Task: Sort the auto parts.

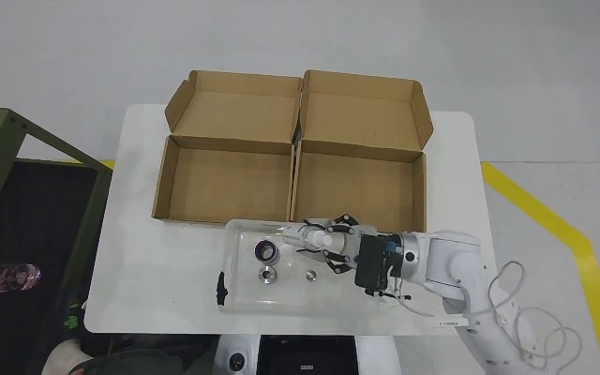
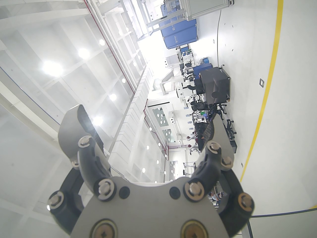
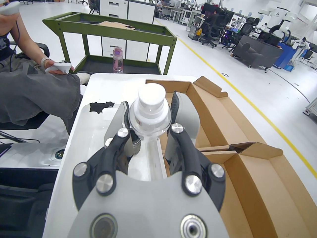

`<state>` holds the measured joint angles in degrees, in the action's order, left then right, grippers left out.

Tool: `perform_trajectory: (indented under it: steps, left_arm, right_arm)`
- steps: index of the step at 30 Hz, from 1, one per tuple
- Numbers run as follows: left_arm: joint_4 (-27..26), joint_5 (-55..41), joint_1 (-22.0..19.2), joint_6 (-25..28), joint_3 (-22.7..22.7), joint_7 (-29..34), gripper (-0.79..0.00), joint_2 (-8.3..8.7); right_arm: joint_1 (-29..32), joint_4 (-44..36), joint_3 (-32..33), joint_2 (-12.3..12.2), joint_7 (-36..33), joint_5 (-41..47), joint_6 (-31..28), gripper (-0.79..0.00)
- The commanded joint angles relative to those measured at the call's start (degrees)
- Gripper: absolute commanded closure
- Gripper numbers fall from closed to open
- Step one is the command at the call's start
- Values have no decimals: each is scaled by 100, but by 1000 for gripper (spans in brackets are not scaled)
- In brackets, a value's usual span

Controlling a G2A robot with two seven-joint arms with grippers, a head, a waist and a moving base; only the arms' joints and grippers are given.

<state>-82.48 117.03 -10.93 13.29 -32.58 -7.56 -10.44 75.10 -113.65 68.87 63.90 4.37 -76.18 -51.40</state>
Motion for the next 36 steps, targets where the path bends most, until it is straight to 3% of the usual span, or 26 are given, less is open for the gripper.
perform_trajectory:
  steps: [1, 9, 20, 36]
  left_arm:
    - [0, 0, 0, 0, 0, 0, -785, 0]
    - [0, 0, 0, 0, 0, 0, -785, 0]
    - [0, 0, 0, 0, 0, 0, -785, 0]
    - [0, 0, 0, 0, 0, 0, -785, 0]
  right_arm:
    - [-32, 54, 29, -1, 41, 123, 27, 0]
    - [-198, 260, 122, -6, 106, 616, 32, 0]
    - [-776, 816, 35, 31, -497, 1193, 356, 0]
    - [-1889, 2194, -617, 218, -1130, 1516, 1037, 0]
